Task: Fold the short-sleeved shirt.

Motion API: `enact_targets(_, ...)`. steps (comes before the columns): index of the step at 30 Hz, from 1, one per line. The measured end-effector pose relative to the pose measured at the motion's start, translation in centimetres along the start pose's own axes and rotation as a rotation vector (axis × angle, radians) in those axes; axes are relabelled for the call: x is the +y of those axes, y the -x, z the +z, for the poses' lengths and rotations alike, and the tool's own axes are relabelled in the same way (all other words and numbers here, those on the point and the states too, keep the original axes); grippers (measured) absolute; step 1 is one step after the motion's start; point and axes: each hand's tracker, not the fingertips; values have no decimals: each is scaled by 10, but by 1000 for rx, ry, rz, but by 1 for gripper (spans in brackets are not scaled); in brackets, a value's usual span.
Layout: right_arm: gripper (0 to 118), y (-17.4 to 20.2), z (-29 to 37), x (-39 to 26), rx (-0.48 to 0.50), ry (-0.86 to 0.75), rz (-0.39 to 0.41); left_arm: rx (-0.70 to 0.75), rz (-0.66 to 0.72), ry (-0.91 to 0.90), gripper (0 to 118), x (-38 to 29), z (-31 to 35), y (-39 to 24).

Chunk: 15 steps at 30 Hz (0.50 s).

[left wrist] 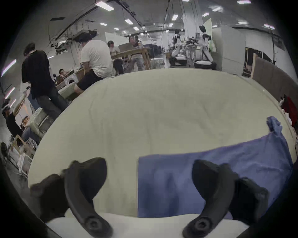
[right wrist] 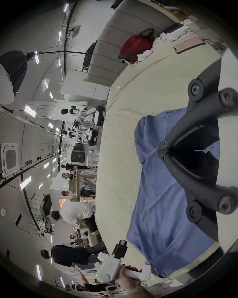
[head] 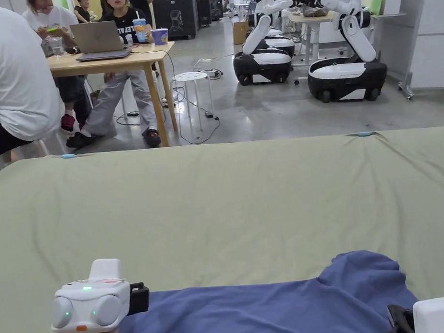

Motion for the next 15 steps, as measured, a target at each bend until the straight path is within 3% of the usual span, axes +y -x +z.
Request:
enact_targets(4, 0, -21, -24, -1, -31, 67, -13, 11, -35, 73, 100, 5, -40, -3)
enact_targets(8, 0, -56, -56, 3, -76, 148, -40, -60, -31, 172, 52, -5, -54, -7)
enact_targets(9, 0, -66, -67, 4, -84, 174, -49, -108, 13, 160, 36, -5, -50, -7)
enact_targets(10, 0, -77, -81, 6, -74, 211, -64, -65, 4, 139, 3, -4, -39, -10)
enact_targets(12, 5, -94, -107, 9, -49, 258, -94, -67, -30, 96, 1, -6, -25, -15)
enact_targets(13, 21, -100, -121, 11, -60, 259, -92, -65, -20, 89, 1, -7, -16, -17)
enact_targets(14, 68, -104, -134, 13, -63, 272, -93, -72, -29, 79, 1, -8, -10, -18)
enact_targets(15, 101, -108, -148, 16, -68, 285, -89, -78, -32, 60, 1, -6, -2, -16)
